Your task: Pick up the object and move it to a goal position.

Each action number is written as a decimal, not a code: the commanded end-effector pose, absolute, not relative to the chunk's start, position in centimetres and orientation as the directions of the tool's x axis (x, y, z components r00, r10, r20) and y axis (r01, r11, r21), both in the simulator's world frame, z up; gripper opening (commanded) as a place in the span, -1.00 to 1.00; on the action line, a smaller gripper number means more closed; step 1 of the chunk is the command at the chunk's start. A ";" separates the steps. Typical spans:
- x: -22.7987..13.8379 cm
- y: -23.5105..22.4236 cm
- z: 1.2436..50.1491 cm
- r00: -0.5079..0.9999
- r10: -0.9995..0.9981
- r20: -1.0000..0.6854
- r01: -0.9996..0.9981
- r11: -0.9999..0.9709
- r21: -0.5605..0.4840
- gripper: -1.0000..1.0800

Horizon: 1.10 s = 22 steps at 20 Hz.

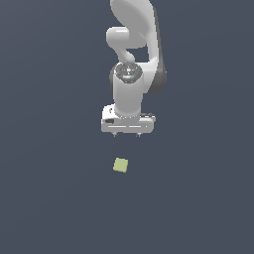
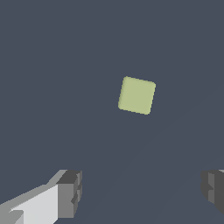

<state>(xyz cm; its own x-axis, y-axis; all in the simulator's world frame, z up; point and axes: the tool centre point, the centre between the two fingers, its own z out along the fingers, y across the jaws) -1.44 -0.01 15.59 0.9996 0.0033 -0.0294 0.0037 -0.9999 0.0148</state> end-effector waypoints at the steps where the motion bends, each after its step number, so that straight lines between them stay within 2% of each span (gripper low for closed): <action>1: -1.4 0.0 15.6 1.000 0.003 -0.029 0.004 -1.000 0.015 1.00; 14: -1.1 0.9 15.9 0.999 0.042 -0.028 0.042 -0.999 0.011 1.00; 22: -0.3 0.8 15.0 0.988 0.150 -0.037 0.151 -0.988 0.025 1.00</action>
